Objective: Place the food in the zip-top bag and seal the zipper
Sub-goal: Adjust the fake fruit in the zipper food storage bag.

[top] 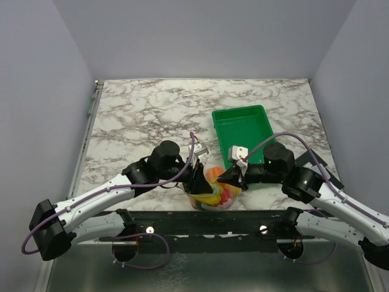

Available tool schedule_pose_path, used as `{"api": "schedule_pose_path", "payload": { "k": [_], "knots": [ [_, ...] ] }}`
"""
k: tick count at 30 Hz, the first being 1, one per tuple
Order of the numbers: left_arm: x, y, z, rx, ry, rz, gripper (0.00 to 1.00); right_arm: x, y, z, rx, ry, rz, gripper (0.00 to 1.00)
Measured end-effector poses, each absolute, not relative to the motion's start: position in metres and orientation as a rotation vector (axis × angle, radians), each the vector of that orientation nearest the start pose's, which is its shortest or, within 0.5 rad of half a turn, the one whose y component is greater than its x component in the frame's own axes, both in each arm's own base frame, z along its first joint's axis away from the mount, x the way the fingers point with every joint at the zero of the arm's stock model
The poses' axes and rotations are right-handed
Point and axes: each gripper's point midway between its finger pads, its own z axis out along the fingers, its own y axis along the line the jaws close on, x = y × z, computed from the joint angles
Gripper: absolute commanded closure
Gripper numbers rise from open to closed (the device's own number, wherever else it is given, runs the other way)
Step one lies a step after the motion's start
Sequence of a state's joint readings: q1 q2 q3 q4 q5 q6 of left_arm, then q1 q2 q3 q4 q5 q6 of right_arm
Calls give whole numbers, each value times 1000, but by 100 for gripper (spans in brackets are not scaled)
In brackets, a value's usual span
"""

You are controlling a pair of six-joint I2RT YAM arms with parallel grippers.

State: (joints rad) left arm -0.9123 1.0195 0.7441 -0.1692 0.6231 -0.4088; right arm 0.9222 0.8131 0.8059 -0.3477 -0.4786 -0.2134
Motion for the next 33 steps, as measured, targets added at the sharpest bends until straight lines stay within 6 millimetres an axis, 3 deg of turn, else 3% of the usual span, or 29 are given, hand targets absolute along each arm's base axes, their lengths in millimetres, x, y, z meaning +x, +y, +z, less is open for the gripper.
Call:
{"api": "schedule_pose_path", "payload": {
  "k": [8,15,20,26,33],
  "knots": [
    [106,-313,203,924,2027,-1343,73,116,261,253,-1284,1461,890,99],
    [129,-306,183,819,2116,-1176,73,111,254,271,-1224,1423,906,99],
    [138,-303,182,780,2135,-1108,73,110,253,262,-1215,1453,916,99],
    [139,-302,201,789,2098,-1108,66,111,253,255,-1204,1472,917,99],
    [122,-298,233,923,2001,-1163,63,112,253,254,-1201,1475,914,99]
  ]
}}
